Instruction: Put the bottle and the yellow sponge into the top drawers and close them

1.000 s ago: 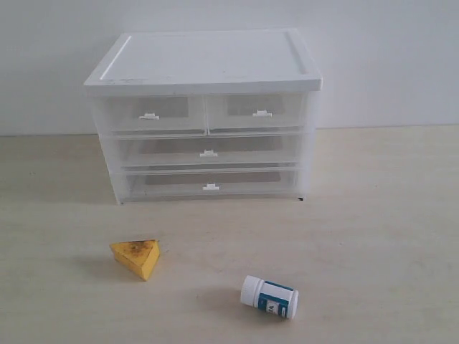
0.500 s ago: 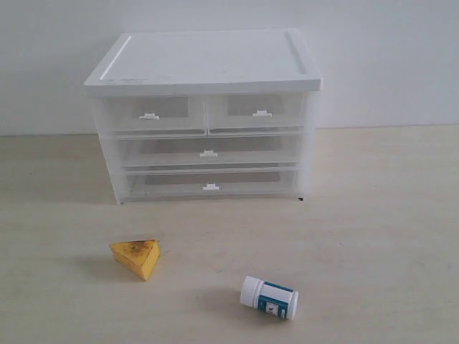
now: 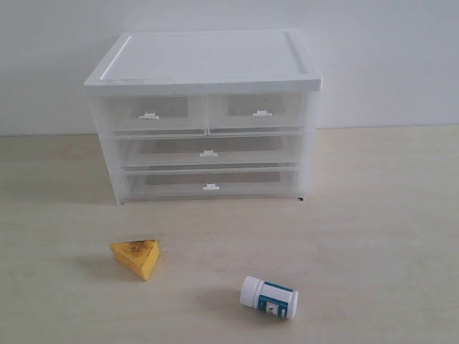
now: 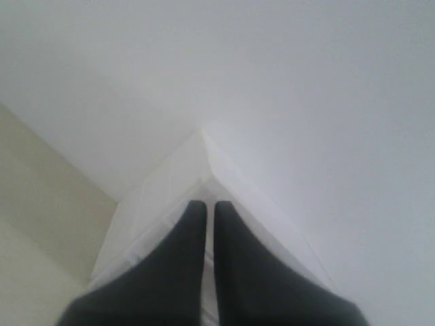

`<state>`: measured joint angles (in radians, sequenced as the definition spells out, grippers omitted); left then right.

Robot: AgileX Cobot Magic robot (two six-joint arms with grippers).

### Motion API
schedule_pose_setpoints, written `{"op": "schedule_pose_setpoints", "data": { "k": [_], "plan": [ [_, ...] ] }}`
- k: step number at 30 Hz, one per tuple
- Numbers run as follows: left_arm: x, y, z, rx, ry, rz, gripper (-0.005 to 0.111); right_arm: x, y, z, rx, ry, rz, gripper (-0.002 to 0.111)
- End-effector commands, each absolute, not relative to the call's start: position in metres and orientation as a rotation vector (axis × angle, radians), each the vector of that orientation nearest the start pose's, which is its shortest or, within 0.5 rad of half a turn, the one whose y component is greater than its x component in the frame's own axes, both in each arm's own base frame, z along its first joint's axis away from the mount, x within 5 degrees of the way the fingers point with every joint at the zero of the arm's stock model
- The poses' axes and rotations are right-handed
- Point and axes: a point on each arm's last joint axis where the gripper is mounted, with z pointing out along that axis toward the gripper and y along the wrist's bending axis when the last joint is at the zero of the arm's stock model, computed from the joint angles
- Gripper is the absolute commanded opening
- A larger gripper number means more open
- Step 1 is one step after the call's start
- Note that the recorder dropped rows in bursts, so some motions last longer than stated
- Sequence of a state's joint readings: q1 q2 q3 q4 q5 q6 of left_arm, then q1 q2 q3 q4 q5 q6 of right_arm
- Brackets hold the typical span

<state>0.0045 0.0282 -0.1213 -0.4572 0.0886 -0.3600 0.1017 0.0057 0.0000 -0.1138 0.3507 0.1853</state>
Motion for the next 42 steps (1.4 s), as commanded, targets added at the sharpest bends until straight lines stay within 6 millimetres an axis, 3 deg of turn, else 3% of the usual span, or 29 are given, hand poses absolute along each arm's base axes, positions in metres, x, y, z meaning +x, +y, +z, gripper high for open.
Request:
{"op": "schedule_pose_setpoints", "data": {
  "k": [1,11,26,30,32,38,42],
  "plan": [
    [0.063,-0.003,0.254,-0.564,1.457,-0.63,0.004,0.054,0.002,0.183,0.001,1.824,0.088,0.0],
    [0.092,0.002,0.251,-0.591,1.557,-0.524,0.004,0.055,0.003,0.188,0.006,1.758,0.107,0.0],
    [0.124,-0.013,0.265,-0.42,1.624,-0.521,0.004,0.056,0.005,0.208,-0.005,1.545,0.145,0.0],
    [0.133,-0.018,0.266,-0.353,1.677,-0.489,0.004,0.055,0.005,0.219,0.215,1.421,0.411,0.0],
    [0.138,-0.019,0.263,-0.358,1.706,-0.481,0.004,0.055,0.005,0.223,0.209,1.376,0.414,0.0],
    [0.157,-0.023,0.266,-0.323,1.759,-0.445,0.004,0.055,0.005,0.22,0.216,1.409,0.415,0.0],
    [0.167,-0.025,0.274,-0.286,1.766,-0.426,0.004,0.06,0.006,0.229,0.227,1.439,0.43,0.0]
  ]
}}
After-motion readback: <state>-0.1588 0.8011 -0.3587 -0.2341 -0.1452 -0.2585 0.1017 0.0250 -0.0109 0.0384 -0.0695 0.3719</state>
